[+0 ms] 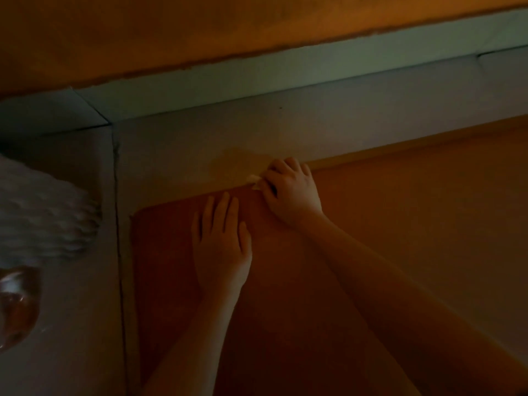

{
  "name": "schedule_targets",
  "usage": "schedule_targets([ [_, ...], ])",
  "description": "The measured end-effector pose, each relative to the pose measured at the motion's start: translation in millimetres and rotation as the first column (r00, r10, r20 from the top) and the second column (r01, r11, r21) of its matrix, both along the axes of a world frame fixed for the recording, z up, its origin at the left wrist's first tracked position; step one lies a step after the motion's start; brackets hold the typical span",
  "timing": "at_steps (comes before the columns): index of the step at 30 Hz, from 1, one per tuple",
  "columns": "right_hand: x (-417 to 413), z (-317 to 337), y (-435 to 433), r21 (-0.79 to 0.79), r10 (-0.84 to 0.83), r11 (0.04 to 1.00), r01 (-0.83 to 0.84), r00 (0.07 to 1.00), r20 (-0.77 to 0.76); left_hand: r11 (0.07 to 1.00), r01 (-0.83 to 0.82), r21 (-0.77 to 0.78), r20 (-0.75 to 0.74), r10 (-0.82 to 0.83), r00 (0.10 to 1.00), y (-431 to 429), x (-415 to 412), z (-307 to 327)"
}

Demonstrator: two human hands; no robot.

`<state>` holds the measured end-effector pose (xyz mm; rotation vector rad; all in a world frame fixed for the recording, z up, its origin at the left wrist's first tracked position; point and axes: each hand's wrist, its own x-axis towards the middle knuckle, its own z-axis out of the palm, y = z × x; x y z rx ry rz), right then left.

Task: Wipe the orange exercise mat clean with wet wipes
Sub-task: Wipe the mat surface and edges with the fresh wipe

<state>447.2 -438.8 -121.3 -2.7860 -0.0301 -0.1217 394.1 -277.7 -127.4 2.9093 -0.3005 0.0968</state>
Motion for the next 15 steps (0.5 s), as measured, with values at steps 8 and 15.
schedule_targets([
  [8, 1, 11, -14, -0.085, -0.001, 0.996, -0.004, 0.998, -0.058, 0.999, 0.046, -0.008, 0.028, -0.046, 0.999, -2, 1, 2],
  [15, -6, 13, -70, -0.143, -0.261, 0.958, 0.247, 0.961, -0.09, 0.984, 0.181, 0.003, 0.074, -0.18, 0.981, -2, 1, -1],
])
